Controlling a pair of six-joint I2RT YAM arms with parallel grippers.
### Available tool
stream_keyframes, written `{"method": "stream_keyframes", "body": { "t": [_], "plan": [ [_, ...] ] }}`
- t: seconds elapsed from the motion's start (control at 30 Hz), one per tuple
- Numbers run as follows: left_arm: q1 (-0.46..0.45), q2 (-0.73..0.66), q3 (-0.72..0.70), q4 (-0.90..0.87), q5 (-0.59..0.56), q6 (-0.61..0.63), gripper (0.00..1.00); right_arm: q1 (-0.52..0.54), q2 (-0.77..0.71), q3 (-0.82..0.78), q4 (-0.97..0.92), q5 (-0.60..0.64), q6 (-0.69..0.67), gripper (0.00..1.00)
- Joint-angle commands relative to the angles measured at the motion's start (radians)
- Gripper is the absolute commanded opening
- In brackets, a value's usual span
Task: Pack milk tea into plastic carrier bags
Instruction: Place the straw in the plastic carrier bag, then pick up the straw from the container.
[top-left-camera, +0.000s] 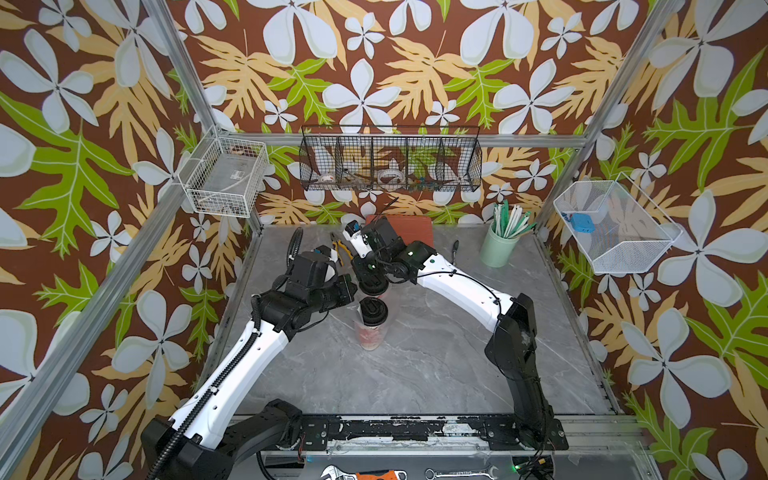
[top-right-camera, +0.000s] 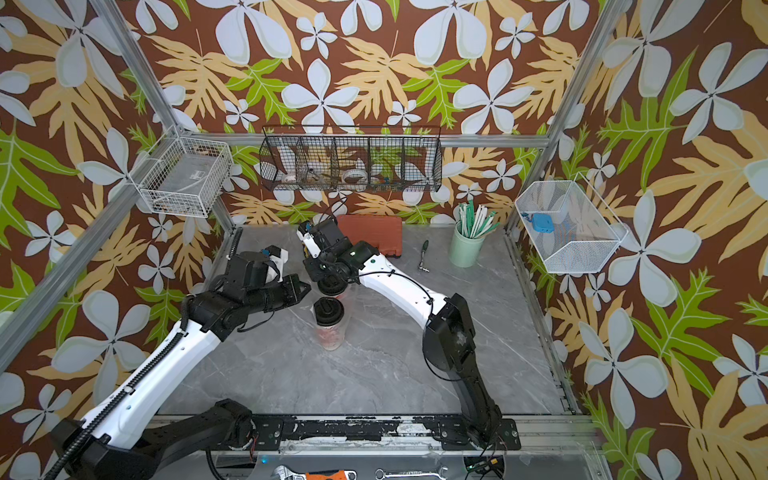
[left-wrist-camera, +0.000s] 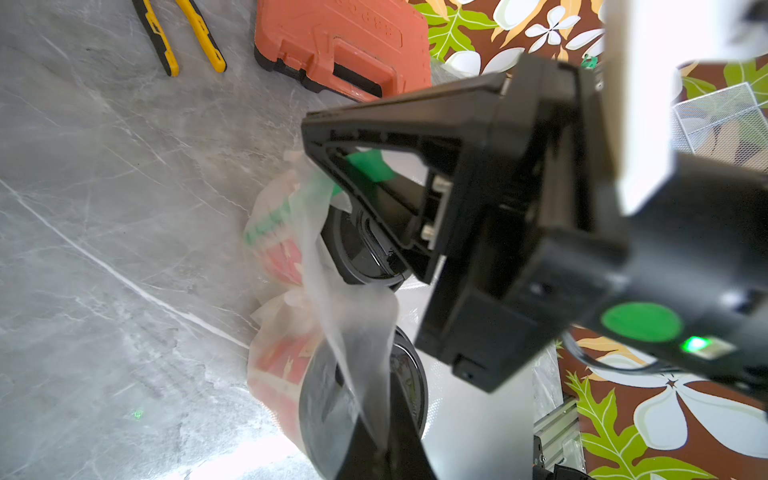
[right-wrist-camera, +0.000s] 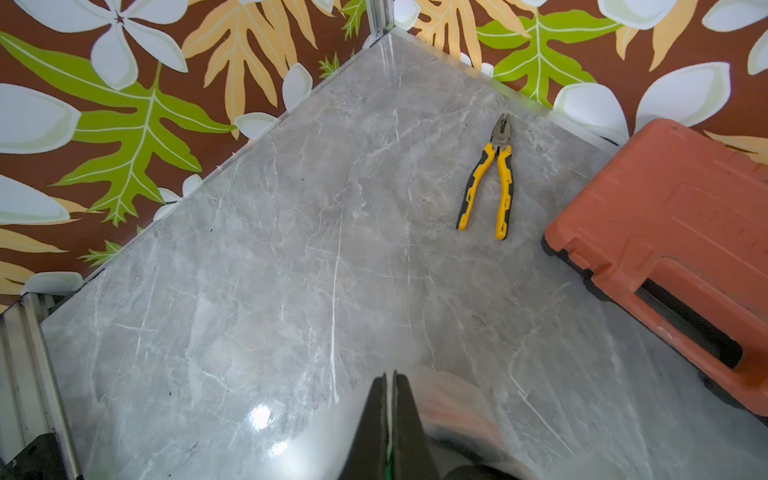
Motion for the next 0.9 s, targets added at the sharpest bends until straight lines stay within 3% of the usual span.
{"method": "stream_keyframes", "body": {
  "t": [0.0, 0.33, 0.53, 0.87],
  "plan": [
    [0.002, -0.004, 0.003, 0.017, -0.006, -0.008, 0.0, -0.001, 0.006, 0.012, 0.008, -0.006, 0.008, 0.16],
    [0.003, -0.005, -0.004, 0.001, -0.027, -0.006, 0.0, -0.034, -0.099, 0.146, -0.066, -0.004, 0.015, 0.51],
    [0.001, 0.001, -0.008, 0.003, -0.036, -0.005, 0.0, -0.176, -0.233, 0.043, -0.07, 0.033, 0.003, 0.52],
    [0.002, -0.006, -0.005, 0.021, -0.005, -0.001, 0.0, -0.648, -0.406, -0.272, 0.016, -0.052, 0.006, 0.47]
  ]
}}
